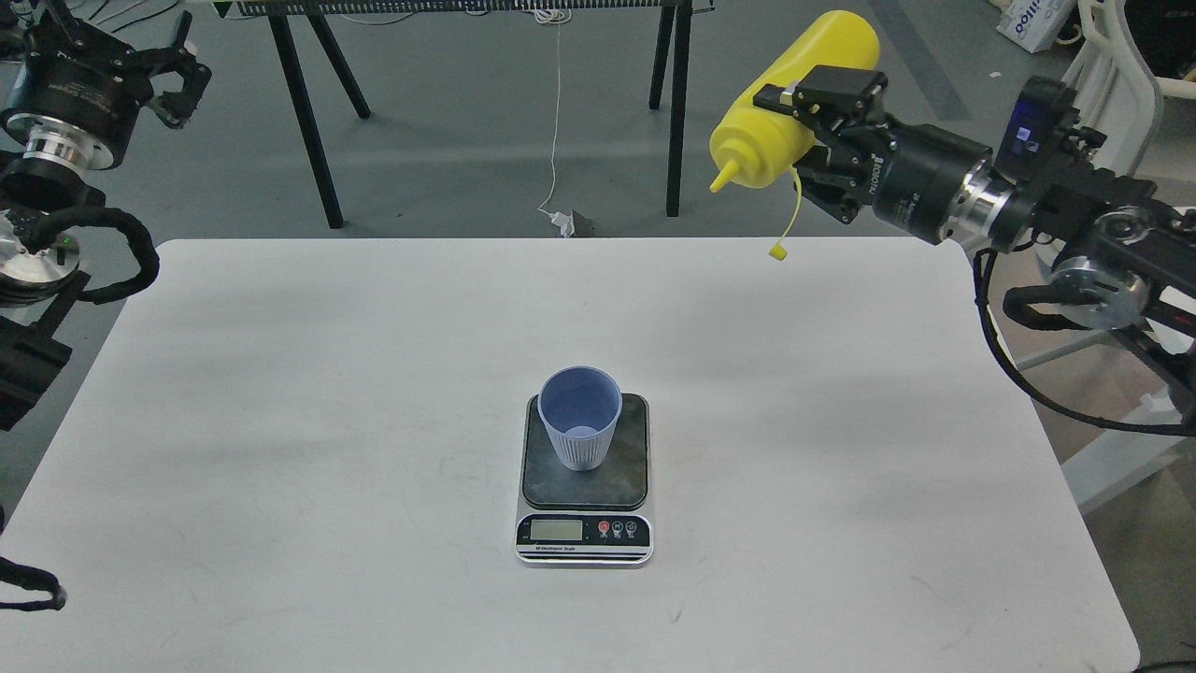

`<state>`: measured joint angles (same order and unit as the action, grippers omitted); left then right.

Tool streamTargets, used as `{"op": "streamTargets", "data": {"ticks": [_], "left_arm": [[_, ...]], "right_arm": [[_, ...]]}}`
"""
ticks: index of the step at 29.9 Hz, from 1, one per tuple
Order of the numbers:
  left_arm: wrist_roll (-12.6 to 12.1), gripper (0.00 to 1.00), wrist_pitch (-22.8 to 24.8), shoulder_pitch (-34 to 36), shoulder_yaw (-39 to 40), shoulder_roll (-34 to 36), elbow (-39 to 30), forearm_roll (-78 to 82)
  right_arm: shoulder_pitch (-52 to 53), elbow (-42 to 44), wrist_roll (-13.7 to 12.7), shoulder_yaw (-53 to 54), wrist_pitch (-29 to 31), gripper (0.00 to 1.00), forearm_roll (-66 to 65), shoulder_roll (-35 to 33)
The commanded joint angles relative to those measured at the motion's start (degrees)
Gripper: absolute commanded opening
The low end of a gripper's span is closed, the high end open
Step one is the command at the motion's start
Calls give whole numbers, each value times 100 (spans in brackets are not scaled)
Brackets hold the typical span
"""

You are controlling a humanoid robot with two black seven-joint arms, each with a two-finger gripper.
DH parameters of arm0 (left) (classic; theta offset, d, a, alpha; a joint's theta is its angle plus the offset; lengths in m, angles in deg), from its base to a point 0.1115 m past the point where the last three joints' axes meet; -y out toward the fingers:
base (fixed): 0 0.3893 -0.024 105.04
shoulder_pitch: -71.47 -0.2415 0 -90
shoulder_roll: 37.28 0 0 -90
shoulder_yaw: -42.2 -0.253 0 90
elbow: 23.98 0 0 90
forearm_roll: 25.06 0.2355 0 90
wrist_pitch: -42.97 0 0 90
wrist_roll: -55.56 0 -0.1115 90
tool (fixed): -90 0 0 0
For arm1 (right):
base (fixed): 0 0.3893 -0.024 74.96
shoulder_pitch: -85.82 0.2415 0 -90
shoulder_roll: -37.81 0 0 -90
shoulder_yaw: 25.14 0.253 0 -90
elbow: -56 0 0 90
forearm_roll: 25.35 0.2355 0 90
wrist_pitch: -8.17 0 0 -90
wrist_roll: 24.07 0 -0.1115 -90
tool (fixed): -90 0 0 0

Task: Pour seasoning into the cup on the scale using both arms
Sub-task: 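Carry the yellow bottle back and set it upright on the table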

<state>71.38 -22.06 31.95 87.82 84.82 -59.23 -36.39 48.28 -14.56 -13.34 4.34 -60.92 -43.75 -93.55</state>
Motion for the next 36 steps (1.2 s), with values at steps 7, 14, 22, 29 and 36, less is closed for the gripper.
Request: {"op": "streamTargets", "data": {"ticks": [7, 14, 22, 29, 36], "left_arm": [[9, 100, -1, -2, 8, -11, 9, 0], [9, 100, -10, -72, 8, -11, 9, 8], [-17, 100, -62, -99, -36, -63, 0, 35], [-17, 100, -221, -99, -133, -29, -193, 35], [-17, 100, -273, -117, -133, 7, -237, 35]], "right_arm": [[-2158, -46, 35, 997, 709, 33, 3042, -303], [-3706, -178, -9, 1937, 709, 33, 3817, 355], [-4955, -178, -88, 2677, 709, 34, 3835, 1374], [-5351, -160, -88, 2870, 709, 35, 3844, 1858], [-5439, -64, -97, 2862, 709, 38, 3870, 2035]]}}
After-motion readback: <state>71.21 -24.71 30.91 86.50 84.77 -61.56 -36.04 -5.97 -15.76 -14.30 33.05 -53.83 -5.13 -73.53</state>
